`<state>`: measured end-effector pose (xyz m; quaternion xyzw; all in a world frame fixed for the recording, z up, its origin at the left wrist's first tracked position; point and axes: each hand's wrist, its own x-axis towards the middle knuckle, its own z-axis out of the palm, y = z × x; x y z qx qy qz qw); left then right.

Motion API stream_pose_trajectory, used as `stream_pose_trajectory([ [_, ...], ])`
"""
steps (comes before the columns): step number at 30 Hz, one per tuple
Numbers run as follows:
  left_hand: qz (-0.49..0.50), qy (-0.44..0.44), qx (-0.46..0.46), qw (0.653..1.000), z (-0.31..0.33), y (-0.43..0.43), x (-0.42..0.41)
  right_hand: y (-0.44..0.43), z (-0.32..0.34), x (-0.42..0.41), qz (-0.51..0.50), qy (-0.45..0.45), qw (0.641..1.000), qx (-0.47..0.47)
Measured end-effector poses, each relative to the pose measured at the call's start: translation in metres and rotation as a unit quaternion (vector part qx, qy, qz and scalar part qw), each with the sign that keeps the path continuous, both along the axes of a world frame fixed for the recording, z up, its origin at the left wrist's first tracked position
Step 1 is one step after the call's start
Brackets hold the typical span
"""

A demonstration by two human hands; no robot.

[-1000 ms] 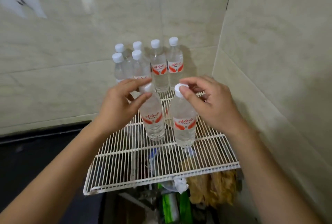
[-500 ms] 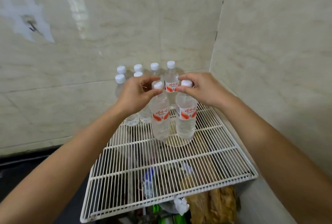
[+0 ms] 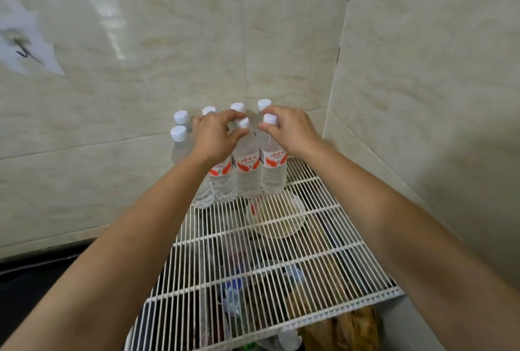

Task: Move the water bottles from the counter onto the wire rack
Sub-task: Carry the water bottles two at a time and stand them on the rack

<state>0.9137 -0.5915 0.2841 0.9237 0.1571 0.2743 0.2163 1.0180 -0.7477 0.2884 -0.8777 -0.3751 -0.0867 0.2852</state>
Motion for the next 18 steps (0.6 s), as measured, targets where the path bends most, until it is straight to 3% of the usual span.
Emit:
stream_pose_trajectory([
  [9, -0.021, 0.031, -0.031, 0.999, 0.003, -0.001, -0.003, -0.001, -0.005, -0.004, 0.001, -0.008, 1.000, 0.005],
  [12, -0.060, 0.044, -0.002, 0.997, 0.011, 0.000, -0.010, -0.002, -0.002, -0.005, 0.001, 0.014, 1.000, 0.009],
  [15, -0.036, -0.043, 0.084, 0.995, 0.020, 0.012, -0.031, 0.000, 0.008, -0.014, -0.003, 0.005, 0.999, 0.049],
  [18, 0.064, -0.129, 0.191, 0.971, 0.023, 0.019, -0.074, 0.001, 0.011, -0.034, 0.022, -0.107, 0.990, 0.087],
])
